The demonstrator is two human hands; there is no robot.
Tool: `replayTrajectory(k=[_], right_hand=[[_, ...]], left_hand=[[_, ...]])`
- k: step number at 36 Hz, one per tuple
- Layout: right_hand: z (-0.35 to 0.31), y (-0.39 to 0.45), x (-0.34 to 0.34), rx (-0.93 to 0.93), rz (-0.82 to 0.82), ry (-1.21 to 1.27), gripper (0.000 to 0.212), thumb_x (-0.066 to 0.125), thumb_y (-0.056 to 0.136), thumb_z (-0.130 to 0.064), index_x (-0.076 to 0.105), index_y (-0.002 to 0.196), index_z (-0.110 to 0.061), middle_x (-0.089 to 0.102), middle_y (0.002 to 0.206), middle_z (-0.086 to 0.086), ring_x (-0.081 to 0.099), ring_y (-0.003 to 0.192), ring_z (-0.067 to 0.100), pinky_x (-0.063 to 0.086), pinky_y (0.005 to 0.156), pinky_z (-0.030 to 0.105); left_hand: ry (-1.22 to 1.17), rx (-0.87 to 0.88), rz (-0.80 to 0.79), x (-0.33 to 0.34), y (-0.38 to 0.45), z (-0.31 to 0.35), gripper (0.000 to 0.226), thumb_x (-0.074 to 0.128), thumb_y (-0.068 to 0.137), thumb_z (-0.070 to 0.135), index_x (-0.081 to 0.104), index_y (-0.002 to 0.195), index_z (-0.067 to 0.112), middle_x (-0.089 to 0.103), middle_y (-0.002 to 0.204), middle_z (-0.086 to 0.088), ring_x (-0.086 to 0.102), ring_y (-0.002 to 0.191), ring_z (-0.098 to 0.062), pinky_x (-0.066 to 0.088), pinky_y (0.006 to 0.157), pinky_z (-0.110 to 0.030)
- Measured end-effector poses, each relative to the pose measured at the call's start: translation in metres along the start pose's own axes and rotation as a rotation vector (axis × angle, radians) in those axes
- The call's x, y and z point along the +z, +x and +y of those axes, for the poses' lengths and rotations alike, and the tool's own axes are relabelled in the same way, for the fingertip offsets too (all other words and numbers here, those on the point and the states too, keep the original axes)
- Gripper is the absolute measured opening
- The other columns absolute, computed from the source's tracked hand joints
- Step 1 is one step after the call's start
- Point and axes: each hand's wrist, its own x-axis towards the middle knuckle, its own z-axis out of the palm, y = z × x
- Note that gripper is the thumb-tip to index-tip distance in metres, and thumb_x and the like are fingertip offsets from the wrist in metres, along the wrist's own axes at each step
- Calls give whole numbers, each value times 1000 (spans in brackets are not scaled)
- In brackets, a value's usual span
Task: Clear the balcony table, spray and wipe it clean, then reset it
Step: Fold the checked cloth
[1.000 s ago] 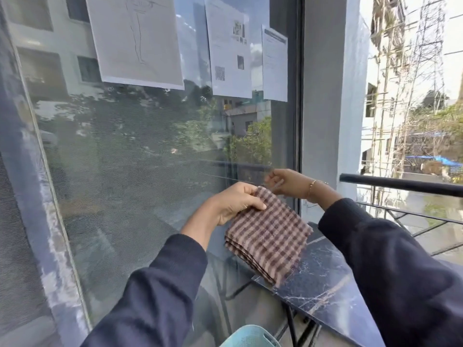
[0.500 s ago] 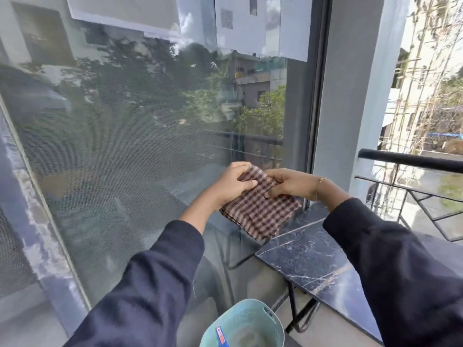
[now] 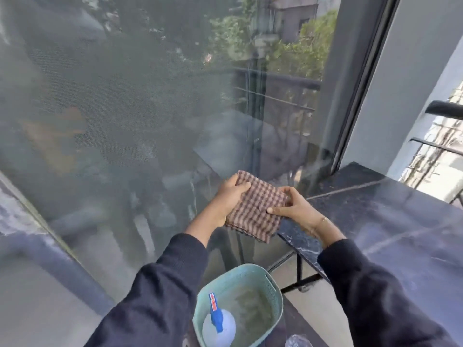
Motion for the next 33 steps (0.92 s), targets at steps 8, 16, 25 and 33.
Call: replayTrajectory(k=[8, 16, 25, 33], right_hand=[[123, 36, 30, 393, 34, -11, 44, 64, 86, -14, 28, 111, -15, 51, 100, 4, 53, 84, 16, 44, 69, 31], [203, 53, 68, 375, -358, -637, 56, 70, 79, -18, 39, 122, -1, 56, 119, 16, 54, 111, 28, 45, 94, 36], [241, 82, 85, 400, -605, -954, 50, 62, 83, -12, 38, 127, -3, 53, 126, 19, 51, 117, 32, 41, 94, 33], [247, 93, 83, 407, -634, -1036, 40, 49, 90, -9, 46, 129, 0, 50, 133, 19, 48, 124, 32, 37, 103, 34]], left_hand=[[-17, -576, -18, 19, 23, -143, 57, 50, 76, -6, 38, 131, 2, 58, 112, -16, 59, 96, -27, 51, 82, -38], [191, -797, 205, 35, 25, -253, 78, 46, 88, -2, -4, 148, 3, 41, 138, -12, 47, 125, -31, 44, 100, -35], [248, -864, 105, 52, 34, -295, 32, 48, 90, -4, 48, 119, 8, 49, 127, -13, 42, 93, -18, 38, 77, -27], [-39, -868, 369, 79, 40, -300, 42, 52, 93, 7, 50, 135, 12, 58, 128, -10, 55, 104, -21, 40, 79, -25]])
